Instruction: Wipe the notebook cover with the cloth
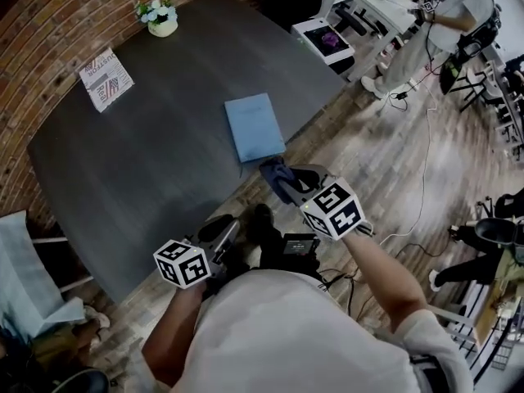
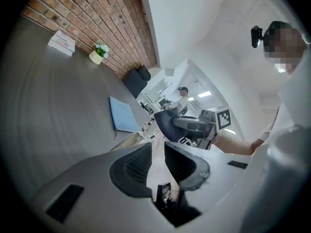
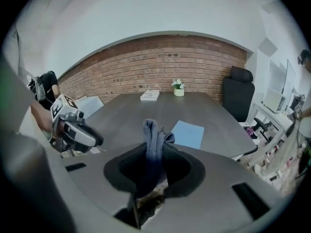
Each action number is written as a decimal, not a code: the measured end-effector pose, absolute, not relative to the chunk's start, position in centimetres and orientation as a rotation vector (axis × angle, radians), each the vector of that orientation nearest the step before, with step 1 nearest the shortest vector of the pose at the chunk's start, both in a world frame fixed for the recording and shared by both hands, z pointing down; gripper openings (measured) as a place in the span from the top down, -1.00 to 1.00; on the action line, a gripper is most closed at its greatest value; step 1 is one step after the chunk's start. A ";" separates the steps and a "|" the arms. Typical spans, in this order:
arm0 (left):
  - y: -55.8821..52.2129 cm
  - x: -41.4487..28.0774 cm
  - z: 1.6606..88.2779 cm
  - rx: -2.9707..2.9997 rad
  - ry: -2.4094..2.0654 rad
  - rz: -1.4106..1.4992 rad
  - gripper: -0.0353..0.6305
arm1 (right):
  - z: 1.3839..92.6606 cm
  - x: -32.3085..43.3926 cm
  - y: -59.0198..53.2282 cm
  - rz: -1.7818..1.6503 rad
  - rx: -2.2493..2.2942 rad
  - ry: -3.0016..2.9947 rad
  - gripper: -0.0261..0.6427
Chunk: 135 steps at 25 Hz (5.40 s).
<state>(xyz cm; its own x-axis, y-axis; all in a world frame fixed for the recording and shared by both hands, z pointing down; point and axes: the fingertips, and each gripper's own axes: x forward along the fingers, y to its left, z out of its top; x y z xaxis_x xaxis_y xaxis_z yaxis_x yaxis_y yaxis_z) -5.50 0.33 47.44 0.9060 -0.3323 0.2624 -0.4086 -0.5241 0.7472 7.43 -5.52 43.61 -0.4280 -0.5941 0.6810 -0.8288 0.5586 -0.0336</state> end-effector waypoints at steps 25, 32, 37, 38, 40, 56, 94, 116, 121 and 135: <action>-9.9 2.5 59.0 1.841 -0.839 0.326 0.71 | 53.6 5.4 -25.8 -0.239 0.486 -1.950 0.64; -11.5 2.8 59.9 1.808 -0.837 0.342 0.76 | 54.0 3.2 -29.9 -0.352 0.544 -1.904 0.64; -11.7 3.2 60.4 1.790 -0.809 0.359 0.77 | 53.8 2.5 -33.0 -0.433 0.617 -1.851 0.64; -11.7 3.2 60.4 1.788 -0.808 0.362 0.77 | 53.8 2.2 -33.5 -0.443 0.627 -1.843 0.64; -11.7 3.2 60.5 1.779 -0.807 0.362 0.77 | 54.4 1.9 -33.8 -0.451 0.621 -1.820 0.64; -13.7 3.7 61.2 1.723 -0.818 0.391 0.79 | 59.3 0.6 -28.5 -0.409 0.392 -1.811 0.67; -10.5 2.2 60.0 1.751 -0.734 0.337 0.77 | 58.6 1.5 -18.2 -0.180 0.360 -1.909 0.67; -5.0 0.7 58.9 1.789 -0.649 0.355 0.77 | 57.1 1.7 -9.7 0.008 0.303 -1.989 0.67; -5.2 1.1 58.3 1.800 -0.629 0.346 0.77 | 54.3 2.1 -9.5 -0.031 0.283 -2.018 0.67; -11.8 4.7 57.6 1.859 -0.640 0.333 0.77 | 54.2 9.7 -22.4 -0.218 0.484 -1.853 0.67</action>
